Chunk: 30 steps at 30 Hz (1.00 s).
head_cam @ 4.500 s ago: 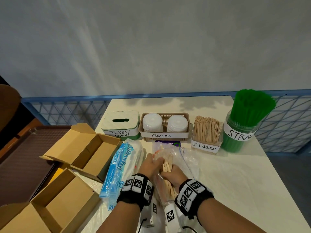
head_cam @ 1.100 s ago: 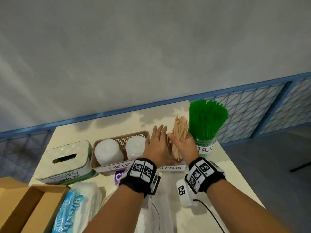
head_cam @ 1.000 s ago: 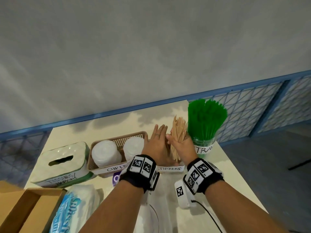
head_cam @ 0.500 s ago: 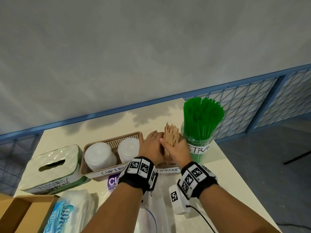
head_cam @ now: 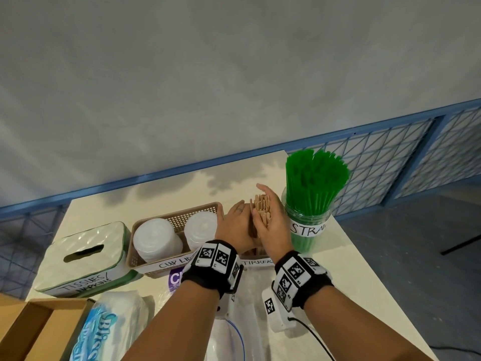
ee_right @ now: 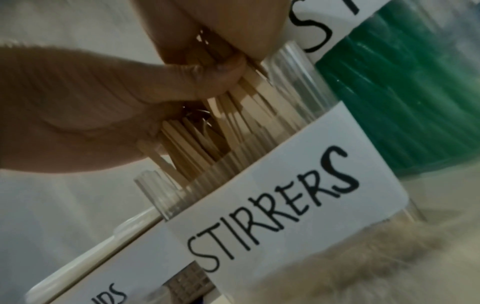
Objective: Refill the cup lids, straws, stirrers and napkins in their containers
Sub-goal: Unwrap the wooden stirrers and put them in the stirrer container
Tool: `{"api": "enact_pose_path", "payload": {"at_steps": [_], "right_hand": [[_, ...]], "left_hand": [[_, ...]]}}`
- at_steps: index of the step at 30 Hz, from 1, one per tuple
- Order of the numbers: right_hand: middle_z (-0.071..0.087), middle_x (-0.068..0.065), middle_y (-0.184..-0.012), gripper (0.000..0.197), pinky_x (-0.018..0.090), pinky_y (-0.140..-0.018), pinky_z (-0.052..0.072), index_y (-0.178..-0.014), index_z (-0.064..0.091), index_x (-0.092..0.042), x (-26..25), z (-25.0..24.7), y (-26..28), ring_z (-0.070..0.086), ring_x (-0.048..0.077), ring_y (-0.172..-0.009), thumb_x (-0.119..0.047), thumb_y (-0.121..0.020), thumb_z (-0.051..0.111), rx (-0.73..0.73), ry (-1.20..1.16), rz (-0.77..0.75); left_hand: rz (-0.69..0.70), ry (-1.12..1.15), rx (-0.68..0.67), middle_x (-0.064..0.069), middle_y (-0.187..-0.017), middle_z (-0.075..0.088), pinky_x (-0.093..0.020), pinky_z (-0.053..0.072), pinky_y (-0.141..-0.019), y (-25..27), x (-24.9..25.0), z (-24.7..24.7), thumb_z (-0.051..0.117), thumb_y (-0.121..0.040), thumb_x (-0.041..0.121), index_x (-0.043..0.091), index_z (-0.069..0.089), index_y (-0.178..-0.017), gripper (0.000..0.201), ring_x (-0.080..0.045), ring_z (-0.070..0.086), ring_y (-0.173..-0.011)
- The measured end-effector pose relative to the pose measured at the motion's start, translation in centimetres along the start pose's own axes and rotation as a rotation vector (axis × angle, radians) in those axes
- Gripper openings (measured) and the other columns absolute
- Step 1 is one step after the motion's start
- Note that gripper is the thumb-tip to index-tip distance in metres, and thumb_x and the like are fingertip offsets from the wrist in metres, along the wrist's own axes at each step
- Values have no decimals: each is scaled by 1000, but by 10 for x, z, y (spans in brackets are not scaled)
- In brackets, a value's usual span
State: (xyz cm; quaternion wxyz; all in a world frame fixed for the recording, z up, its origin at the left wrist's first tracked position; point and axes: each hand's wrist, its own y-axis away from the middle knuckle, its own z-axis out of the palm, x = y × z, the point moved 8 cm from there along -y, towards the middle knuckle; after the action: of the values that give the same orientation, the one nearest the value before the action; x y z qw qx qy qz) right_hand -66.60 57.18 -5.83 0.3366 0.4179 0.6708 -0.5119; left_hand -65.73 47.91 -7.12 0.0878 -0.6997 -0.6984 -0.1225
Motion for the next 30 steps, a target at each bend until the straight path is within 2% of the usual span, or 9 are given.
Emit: {"api": "enact_pose_path", "payload": {"at_steps": [3,9,13,16,18,21,23,27,30], "right_hand": [[57,-13,-103,24,3,-77,38,-114,54,-18,3,4,-4,51,-15,-89,-10,-92,52,-13,64,-9],[50,-4,-96,22,21,-78,40,-100,54,-3,10,3,-4,51,12,-88,-10,-80,47,-7,109,-1],[49,-2,-91,18,24,-74,39,-98,54,0,13,4,-3,51,16,-81,-8,-83,52,22,104,20],[53,1,-91,22,27,-73,42,-102,53,-1,13,1,1,53,17,-81,-11,-83,48,73,64,7],[57,4,-97,23,29,-79,48,-108,51,-8,13,0,4,57,18,-88,-11,-86,46,95,-4,20],[54,2,-109,32,19,-89,45,-120,44,-23,10,-1,7,54,10,-99,-9,-92,44,105,-99,8],[50,-5,-110,31,15,-92,40,-123,48,-22,5,-1,7,48,2,-101,-19,-93,40,112,17,-77],[51,-8,-102,35,32,-89,43,-115,56,-14,7,-1,5,47,-2,-93,-31,-95,32,123,31,-84],[51,-12,-94,34,44,-88,47,-126,44,-43,18,3,4,52,11,-87,-36,-95,31,99,-113,7]], "left_hand": [[-6,71,39,3,-128,51,-56,9,-113,0,-1,-1,70,-71,46,15,38,-129,73,-16,39,-130],[69,290,124,2,-147,36,-50,10,-116,1,6,-13,74,-70,32,14,-6,-148,114,-13,40,-133],[231,429,102,-5,-145,36,-32,36,-108,2,20,-15,72,-72,9,24,5,-149,103,-15,41,-130],[291,373,83,-5,-141,39,-13,33,-96,5,26,-14,66,-75,4,16,16,-148,89,-16,43,-125],[304,331,86,-6,-139,42,-19,35,-96,5,27,-12,66,-78,9,12,15,-148,87,-18,46,-121],[301,285,82,-9,-136,45,-32,42,-97,4,25,-10,64,-81,15,8,18,-147,81,-23,52,-114],[271,222,69,-8,-141,42,-41,34,-108,4,24,-8,60,-84,16,8,18,-146,75,-22,49,-121],[225,7,64,-1,-152,27,-43,5,-117,6,22,-8,45,-94,23,12,18,-146,59,-13,34,-137],[179,-54,47,-1,-151,29,-44,0,-117,6,16,-6,28,-98,35,12,10,-149,58,-13,33,-137]]}}
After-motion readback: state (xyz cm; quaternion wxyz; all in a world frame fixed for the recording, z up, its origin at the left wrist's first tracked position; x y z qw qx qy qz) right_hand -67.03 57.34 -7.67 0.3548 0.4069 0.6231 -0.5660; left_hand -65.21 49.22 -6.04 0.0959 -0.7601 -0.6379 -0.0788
